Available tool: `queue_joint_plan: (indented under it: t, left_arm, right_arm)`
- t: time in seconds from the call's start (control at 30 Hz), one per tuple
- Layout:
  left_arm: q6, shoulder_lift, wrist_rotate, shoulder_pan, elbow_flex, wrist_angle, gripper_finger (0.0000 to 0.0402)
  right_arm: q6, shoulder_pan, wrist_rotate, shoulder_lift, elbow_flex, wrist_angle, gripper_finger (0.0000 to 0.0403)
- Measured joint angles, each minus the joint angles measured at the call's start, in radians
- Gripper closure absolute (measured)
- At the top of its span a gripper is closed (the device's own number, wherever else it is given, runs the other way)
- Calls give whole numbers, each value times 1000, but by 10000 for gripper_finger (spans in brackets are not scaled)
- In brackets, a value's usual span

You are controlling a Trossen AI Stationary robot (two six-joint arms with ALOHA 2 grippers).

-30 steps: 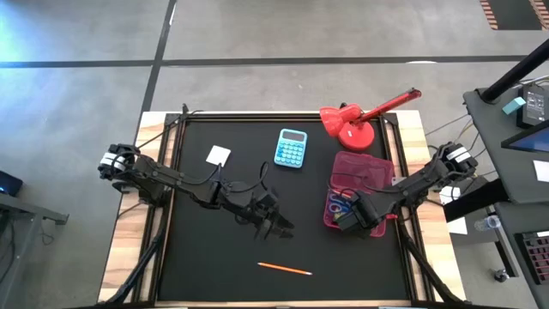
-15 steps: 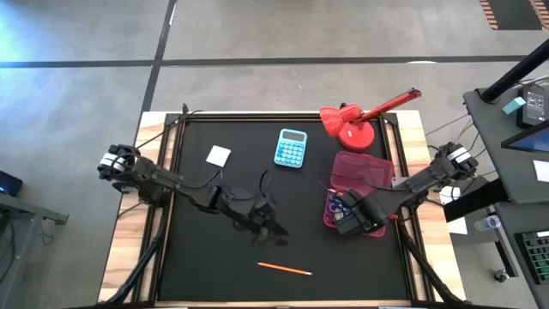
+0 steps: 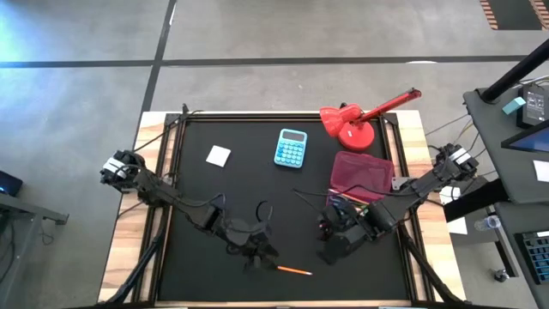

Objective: Pack school essentials
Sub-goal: Put the orange pencil into the red supply box

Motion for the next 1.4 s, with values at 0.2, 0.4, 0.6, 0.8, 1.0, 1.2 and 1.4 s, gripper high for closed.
queue_joint_plan:
  t: [0.2, 0.4, 0.6, 0.8, 1.0, 1.2, 1.4]
  left_arm:
    - [210, 16, -43, -39, 1, -14, 180]
    - [451, 60, -143, -86, 9, -23, 180]
    - [501, 124, -203, -106, 25, -22, 180]
    - [493, 213, -212, -124, 26, -24, 180]
    - [499, 281, -250, -161, 34, -23, 180]
    - [493, 305, -339, -162, 32, -32, 189]
    - [467, 340, -334, -163, 32, -43, 228]
  right_arm:
    - [8, 0, 36, 2, 0, 20, 275]
    - [87, 0, 50, 9, 0, 27, 274]
    - [133, 0, 49, 36, 0, 31, 274]
    - [190, 0, 48, 61, 0, 25, 274]
    - [252, 0, 48, 77, 0, 27, 278]
    - [289, 0, 47, 95, 0, 27, 275]
    - [289, 6, 40, 108, 0, 30, 280]
